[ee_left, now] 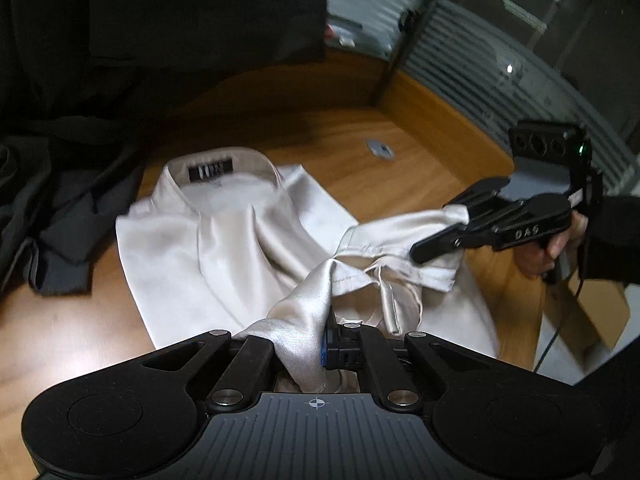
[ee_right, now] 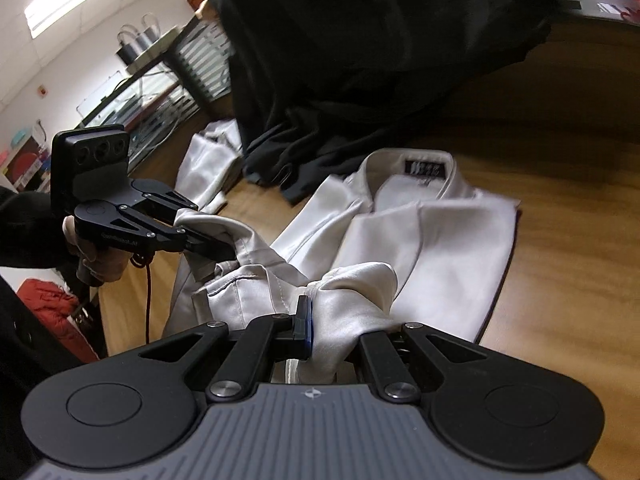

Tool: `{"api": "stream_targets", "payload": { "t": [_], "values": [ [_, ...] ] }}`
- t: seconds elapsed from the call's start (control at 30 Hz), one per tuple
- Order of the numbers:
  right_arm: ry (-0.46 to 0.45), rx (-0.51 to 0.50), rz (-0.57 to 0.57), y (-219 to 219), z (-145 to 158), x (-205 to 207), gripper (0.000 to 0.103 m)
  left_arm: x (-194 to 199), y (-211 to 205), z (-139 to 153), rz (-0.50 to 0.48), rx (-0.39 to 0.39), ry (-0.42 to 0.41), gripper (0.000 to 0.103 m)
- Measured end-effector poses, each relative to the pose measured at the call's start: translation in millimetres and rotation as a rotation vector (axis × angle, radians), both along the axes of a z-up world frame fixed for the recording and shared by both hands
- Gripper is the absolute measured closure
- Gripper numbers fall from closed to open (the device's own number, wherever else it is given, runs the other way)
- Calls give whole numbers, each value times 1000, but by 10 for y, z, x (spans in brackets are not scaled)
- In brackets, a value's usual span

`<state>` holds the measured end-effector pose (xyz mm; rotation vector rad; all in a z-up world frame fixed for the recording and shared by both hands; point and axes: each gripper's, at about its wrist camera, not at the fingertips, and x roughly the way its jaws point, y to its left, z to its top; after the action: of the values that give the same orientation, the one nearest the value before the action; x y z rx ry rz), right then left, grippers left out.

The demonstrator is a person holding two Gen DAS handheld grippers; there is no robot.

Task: Fold clothes
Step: 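Grasp the hem with both grippers and fold it up onto the collar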

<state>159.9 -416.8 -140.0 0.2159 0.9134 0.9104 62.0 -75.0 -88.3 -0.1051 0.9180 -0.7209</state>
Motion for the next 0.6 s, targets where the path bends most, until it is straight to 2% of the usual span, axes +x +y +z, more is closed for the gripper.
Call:
{"api": "stream_targets", "payload": {
  "t": [0.27, 0.6],
  "values": [
    [62, 15, -67, -94, -214, 567, 100, 496, 101, -150, 58, -39, 27, 98],
    [133, 24, -102, -110, -373, 905, 98, 739, 202, -395, 118, -63, 135, 97]
  ]
}}
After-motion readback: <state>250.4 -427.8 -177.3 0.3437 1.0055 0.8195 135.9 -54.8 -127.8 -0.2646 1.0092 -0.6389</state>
